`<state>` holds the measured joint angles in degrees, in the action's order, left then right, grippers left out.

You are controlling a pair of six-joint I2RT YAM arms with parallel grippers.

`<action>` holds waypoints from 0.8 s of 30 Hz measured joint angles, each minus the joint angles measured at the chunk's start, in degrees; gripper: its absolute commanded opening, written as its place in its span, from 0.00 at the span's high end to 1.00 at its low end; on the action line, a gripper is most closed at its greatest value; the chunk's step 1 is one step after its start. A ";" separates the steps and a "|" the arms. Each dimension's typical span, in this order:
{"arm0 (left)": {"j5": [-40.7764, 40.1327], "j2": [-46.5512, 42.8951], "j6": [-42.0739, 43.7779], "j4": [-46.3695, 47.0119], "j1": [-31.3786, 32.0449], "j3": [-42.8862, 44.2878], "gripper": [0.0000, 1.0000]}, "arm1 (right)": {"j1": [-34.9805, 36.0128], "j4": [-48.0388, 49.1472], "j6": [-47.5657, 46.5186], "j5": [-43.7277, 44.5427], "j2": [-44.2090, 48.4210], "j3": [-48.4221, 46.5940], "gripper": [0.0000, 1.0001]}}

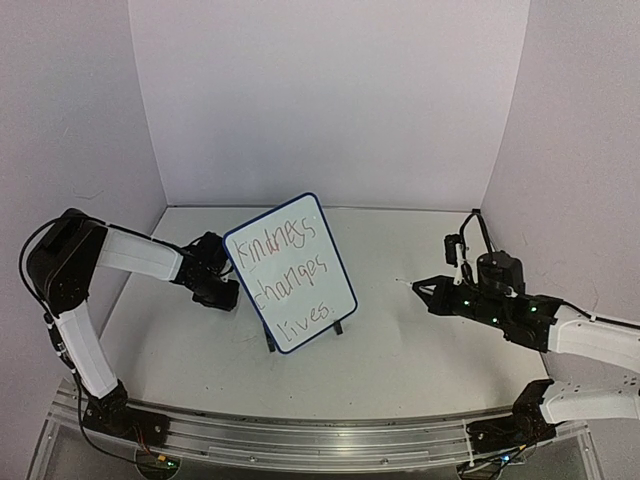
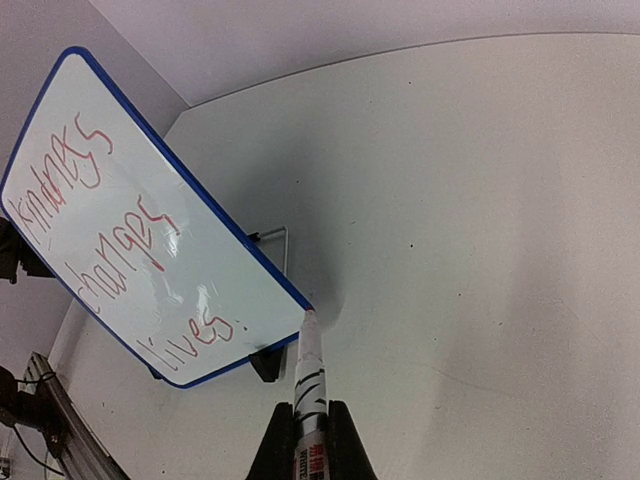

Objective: Write a sentence on the whiteboard
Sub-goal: Pick up the pen cap from the center of the board.

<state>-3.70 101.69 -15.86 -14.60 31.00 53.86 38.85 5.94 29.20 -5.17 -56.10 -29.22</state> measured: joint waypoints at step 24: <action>-6.98 -14.22 -14.24 0.61 -1.70 -11.55 1.00 | 0.33 0.18 -1.24 -2.43 -0.92 -0.03 1.00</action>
<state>-10.68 87.47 -30.10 -13.99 29.30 42.31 39.18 6.12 27.96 -7.60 -57.01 -29.26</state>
